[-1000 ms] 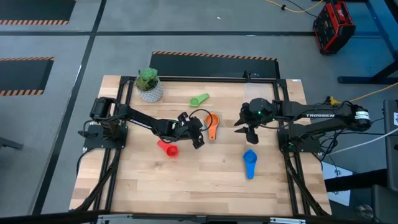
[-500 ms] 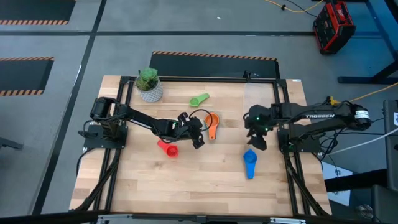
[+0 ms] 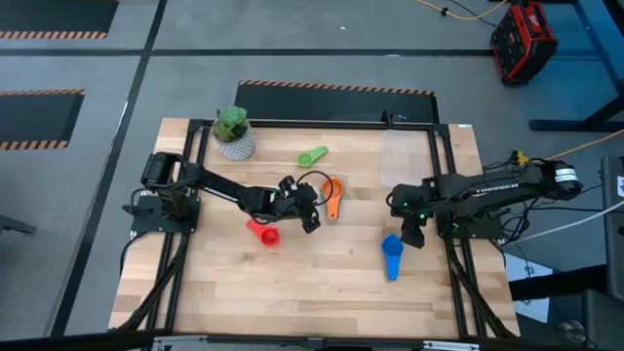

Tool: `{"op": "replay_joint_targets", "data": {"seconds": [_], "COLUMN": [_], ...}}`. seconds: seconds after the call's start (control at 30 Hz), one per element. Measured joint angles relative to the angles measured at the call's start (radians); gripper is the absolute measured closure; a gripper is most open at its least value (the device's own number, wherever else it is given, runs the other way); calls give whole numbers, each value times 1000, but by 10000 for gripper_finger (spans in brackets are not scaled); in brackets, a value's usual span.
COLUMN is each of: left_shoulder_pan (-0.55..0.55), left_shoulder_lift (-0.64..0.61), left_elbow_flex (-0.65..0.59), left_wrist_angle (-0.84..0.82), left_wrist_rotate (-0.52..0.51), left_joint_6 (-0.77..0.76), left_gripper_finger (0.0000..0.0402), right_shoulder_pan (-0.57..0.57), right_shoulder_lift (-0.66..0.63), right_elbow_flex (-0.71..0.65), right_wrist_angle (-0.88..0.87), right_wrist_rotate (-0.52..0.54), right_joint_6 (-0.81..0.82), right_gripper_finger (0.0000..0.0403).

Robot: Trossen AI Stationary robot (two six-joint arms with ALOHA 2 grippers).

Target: Nest measuring cups in basket

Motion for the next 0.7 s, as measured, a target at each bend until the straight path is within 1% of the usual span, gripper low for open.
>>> {"op": "replay_joint_targets", "data": {"seconds": [0.3,0.57,0.7], "left_shoulder_pan": [0,0,0], "left_shoulder_lift": [0,0,0], "left_elbow_flex": [0,0,0], "left_wrist_angle": [0,0,0], "left_wrist_rotate": [0,0,0], "left_joint_6": [0,0,0], "left_gripper_finger": [308,308,308], "right_shoulder_pan": [43,61,61], "right_shoulder_lift": [0,1,1], "right_elbow_flex": [-47,-122,-135], "right_wrist_angle": [119,243,269], "right_wrist_rotate": [0,2,20], "right_joint_6": [118,199,199], "right_gripper_finger": [185,185,185]}}
